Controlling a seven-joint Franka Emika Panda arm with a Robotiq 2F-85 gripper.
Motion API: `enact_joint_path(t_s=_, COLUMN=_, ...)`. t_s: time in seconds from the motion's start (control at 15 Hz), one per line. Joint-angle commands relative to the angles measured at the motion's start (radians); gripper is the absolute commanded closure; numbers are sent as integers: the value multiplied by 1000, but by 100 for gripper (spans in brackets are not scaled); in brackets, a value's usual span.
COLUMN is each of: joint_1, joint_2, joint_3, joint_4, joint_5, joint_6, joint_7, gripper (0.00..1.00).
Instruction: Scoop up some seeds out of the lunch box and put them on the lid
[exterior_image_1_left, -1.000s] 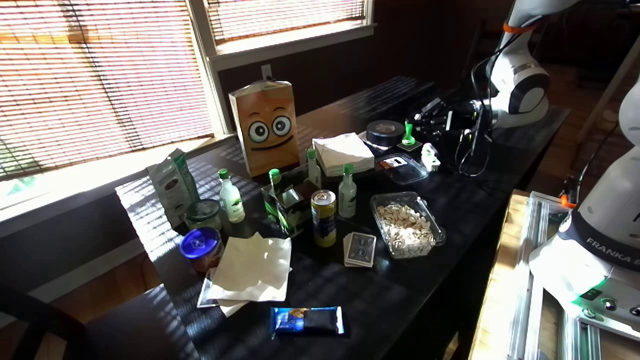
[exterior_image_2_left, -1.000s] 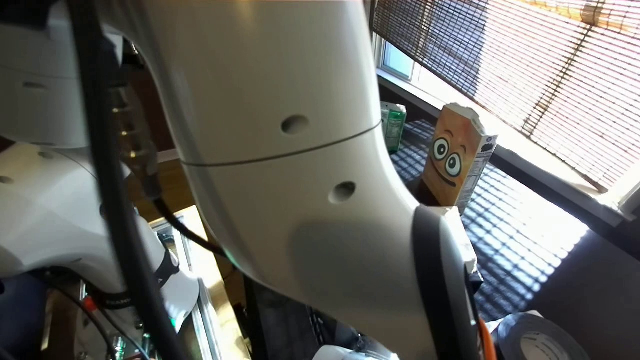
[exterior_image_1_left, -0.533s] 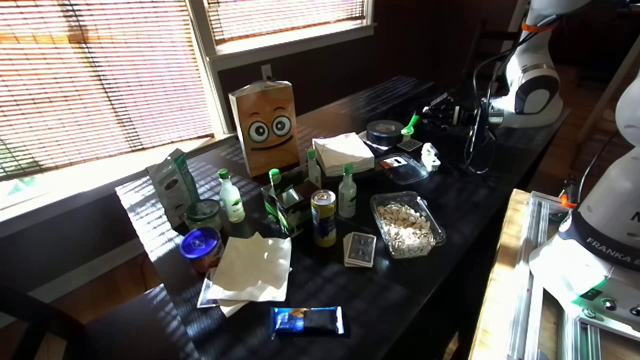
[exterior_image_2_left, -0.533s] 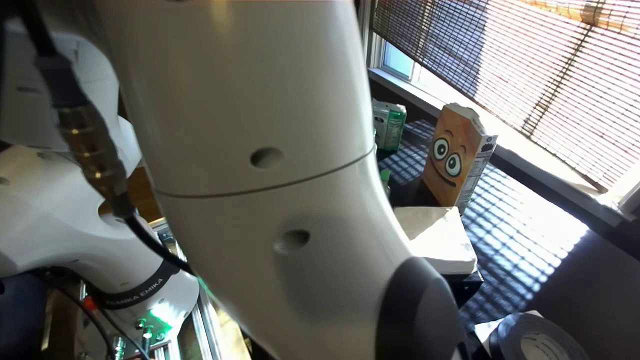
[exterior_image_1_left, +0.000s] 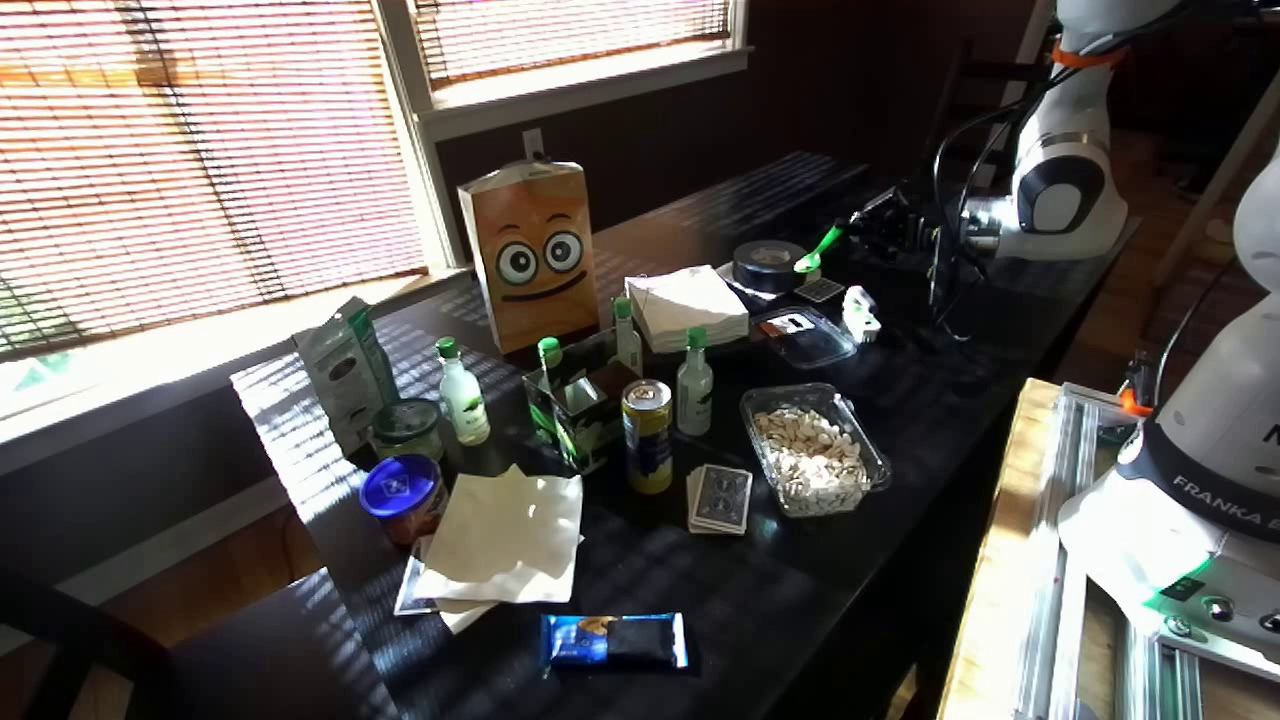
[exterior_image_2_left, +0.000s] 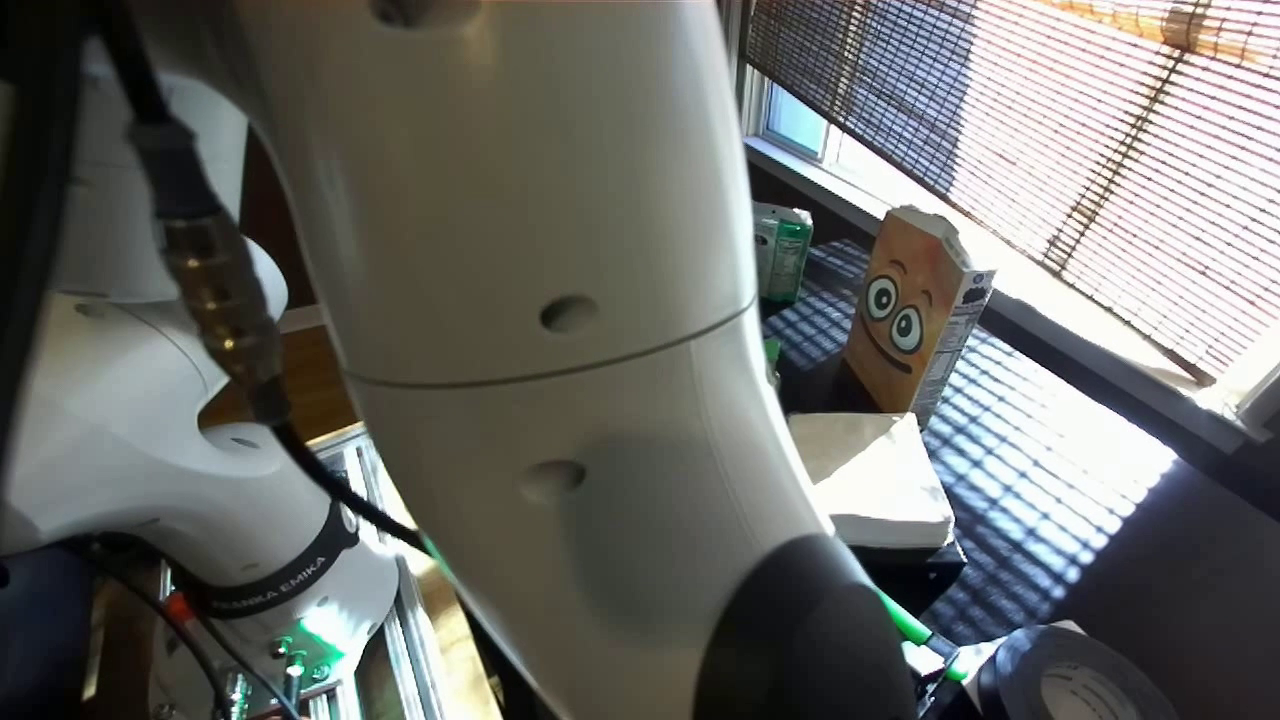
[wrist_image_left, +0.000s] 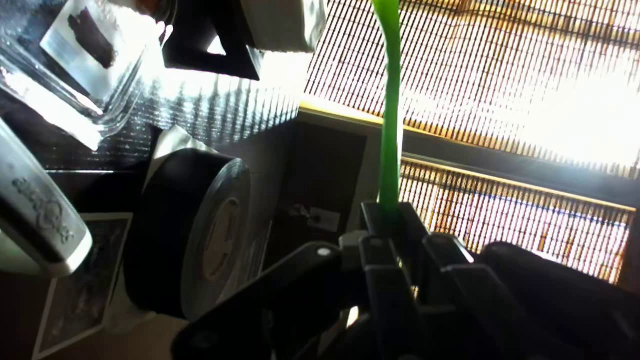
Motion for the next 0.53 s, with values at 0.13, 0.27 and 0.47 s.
enact_joint_path(t_s=0.13, joint_1=51, joint_2=8, joint_3=-8, joint_4=-16, joint_5=121, joint_6=86, joint_7=-107, gripper=97)
enact_joint_path(t_s=0.27, joint_1=71, joint_2=15, joint_3=-12, joint_4=-15, joint_5=142, joint_6=128, joint_7=-144, gripper=97)
enact_joint_path(t_s=0.47, joint_1=101, joint_2=24, joint_3=-15, joint_4=-15, joint_5=159, joint_6=185, joint_7=-198, gripper=97)
